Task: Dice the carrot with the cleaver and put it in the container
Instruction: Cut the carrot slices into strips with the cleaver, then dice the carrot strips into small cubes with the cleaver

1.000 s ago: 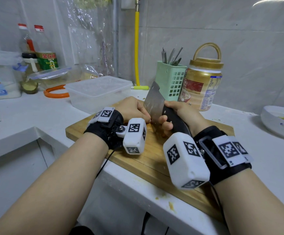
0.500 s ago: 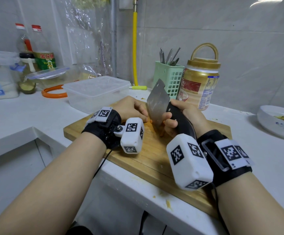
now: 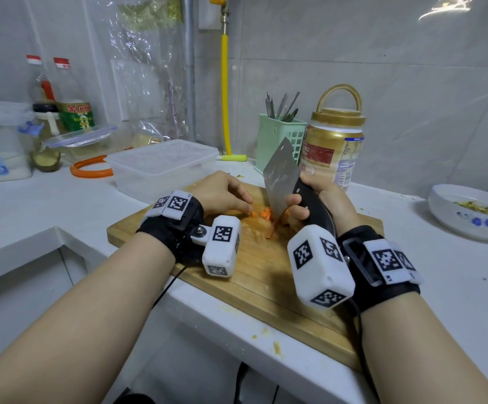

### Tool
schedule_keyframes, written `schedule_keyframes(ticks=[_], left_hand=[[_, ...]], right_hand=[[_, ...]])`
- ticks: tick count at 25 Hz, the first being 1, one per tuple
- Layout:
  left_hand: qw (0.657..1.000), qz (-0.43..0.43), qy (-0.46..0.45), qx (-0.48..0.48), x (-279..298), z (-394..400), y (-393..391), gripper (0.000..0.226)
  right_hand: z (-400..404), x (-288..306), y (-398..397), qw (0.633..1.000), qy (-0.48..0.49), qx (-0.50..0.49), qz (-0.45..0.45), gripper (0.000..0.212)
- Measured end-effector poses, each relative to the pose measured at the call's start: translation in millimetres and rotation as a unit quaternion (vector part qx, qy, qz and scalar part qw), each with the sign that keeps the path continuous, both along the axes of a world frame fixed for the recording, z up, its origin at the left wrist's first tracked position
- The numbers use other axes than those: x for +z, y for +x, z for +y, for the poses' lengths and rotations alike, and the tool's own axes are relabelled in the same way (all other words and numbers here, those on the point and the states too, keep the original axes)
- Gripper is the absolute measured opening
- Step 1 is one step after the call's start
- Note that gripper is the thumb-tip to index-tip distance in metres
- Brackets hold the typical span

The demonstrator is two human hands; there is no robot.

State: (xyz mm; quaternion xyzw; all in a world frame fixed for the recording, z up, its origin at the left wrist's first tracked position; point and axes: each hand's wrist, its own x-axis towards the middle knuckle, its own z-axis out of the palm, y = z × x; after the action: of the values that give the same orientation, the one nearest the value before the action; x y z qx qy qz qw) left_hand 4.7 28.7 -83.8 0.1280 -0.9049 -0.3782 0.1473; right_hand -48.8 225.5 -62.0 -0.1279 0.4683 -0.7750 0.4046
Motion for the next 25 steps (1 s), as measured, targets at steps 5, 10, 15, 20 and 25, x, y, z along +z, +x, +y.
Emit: schedule_keyframes(ticks=[5, 10, 15, 20, 25], left_hand=[[0.995, -0.063, -0.083, 0.0, 10.0, 7.3, -8.0, 0.015], [0.989, -0.097, -0.114, -0.014, 17.8, 22.2, -16.4, 0.019], [0.978, -0.121, -0.168, -0.028, 25.3, 34.3, -22.0, 0.02], [0.973, -0.161, -0.165, -0.025, 29.5, 45.1, -22.1, 0.042], [0.963, -0.188, -0.194, -0.005, 26.0, 51.6, -22.0, 0.032]], right_hand=[[13.7, 2.8, -0.8, 0.999, -0.028, 0.006, -0.026, 0.027], [15.1, 3.5, -4.7, 0.997, -0.06, -0.017, -0.04, 0.023], [14.6, 1.9, -9.0, 0.997, -0.058, -0.039, -0.026, 0.021], [13.8, 1.4, -9.0, 0.997, -0.063, -0.044, -0.031, 0.022], [12.4, 3.5, -7.8, 0.996, -0.068, -0.036, -0.034, 0.024]])
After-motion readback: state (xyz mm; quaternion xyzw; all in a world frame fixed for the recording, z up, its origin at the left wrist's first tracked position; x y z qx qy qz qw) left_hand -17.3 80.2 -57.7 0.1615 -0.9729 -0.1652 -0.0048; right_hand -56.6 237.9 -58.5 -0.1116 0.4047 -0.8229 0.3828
